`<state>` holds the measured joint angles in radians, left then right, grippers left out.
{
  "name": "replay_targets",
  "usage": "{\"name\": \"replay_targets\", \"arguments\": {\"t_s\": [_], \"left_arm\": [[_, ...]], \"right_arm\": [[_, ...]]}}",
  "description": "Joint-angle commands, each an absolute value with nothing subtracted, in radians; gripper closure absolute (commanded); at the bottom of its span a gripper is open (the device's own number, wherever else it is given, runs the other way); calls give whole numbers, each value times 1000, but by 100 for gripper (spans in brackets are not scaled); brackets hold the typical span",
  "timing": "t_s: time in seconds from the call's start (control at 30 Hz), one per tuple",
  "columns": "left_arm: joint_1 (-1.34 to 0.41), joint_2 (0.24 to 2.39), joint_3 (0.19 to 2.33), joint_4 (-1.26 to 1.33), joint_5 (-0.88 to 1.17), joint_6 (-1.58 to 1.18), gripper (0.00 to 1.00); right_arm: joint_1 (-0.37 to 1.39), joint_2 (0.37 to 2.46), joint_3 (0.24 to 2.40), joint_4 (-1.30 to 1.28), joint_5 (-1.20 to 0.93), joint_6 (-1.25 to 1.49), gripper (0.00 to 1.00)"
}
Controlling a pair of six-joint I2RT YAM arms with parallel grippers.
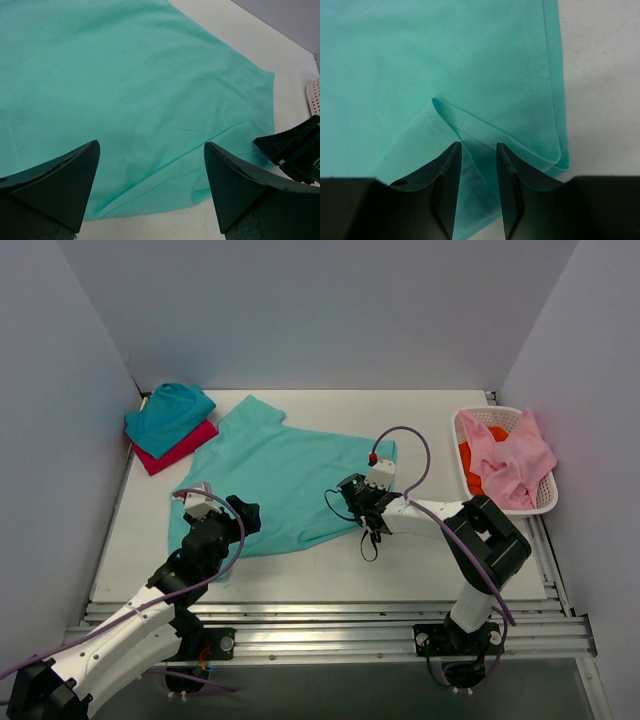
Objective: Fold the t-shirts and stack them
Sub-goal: Flatten the tshirt out
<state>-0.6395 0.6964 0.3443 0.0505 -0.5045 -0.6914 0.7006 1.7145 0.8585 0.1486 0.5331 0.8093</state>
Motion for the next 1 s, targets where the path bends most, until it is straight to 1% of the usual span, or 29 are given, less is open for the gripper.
{"name": "replay_targets", "arguments": {"t_s": [0.0, 0.7, 0.83, 0.97], "left_arm": [[-635, 693, 347, 86, -528, -675, 6], [-635, 722, 344, 112, -535, -672, 6], [-635, 729, 344, 118, -537, -670, 6], [-635, 735, 344, 124, -535, -670, 6]], "right_arm": [[695, 1698, 857, 130, 563, 811, 69], [696, 1747, 857, 196, 474, 808, 71], [699, 1753, 857, 202, 465, 811, 74], [706, 1753, 859, 203, 465, 810, 80]]}}
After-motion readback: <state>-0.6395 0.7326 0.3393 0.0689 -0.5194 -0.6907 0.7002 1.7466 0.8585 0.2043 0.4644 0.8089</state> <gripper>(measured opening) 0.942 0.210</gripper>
